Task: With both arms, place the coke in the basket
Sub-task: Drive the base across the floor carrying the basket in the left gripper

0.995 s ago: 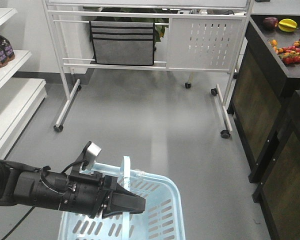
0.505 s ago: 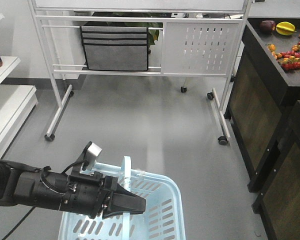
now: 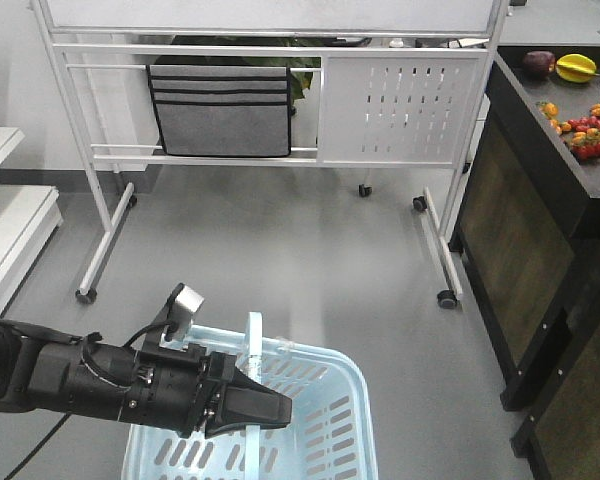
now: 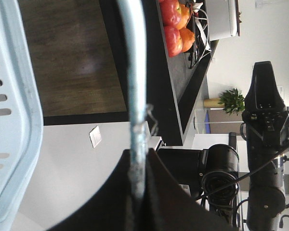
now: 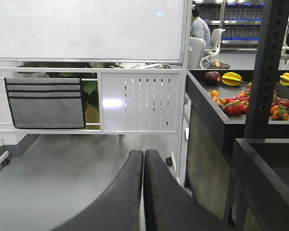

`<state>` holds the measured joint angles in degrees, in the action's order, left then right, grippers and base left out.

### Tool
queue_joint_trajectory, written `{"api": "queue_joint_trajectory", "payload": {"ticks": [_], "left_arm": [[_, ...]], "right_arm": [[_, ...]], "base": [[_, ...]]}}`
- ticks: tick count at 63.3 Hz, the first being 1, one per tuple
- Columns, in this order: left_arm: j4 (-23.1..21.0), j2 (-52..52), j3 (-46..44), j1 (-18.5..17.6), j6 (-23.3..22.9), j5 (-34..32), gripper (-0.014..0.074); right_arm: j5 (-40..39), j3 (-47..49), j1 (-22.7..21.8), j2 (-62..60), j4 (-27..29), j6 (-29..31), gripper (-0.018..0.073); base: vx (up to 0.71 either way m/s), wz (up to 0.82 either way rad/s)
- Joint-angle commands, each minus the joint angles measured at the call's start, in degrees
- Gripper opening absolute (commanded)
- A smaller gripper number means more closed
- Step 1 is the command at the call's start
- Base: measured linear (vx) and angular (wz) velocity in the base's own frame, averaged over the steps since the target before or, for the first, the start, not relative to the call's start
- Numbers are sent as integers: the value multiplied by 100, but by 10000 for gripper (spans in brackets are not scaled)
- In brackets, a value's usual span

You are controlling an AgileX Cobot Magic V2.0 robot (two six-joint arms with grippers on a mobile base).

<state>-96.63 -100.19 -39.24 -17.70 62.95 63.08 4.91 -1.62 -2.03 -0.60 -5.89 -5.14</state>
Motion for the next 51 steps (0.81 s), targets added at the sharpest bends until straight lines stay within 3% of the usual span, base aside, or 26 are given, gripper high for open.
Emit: {"api": "queue_joint_trajectory", "payload": {"ticks": [1, 51], "left_arm": [[-541, 299, -107, -22, 52, 457, -6], [-541, 299, -107, -22, 52, 457, -6]], "right_arm": [[-406, -57, -16, -105, -47, 26, -8], [-406, -57, -16, -105, -47, 26, -8]], "base": [[18, 1], [19, -3]]}}
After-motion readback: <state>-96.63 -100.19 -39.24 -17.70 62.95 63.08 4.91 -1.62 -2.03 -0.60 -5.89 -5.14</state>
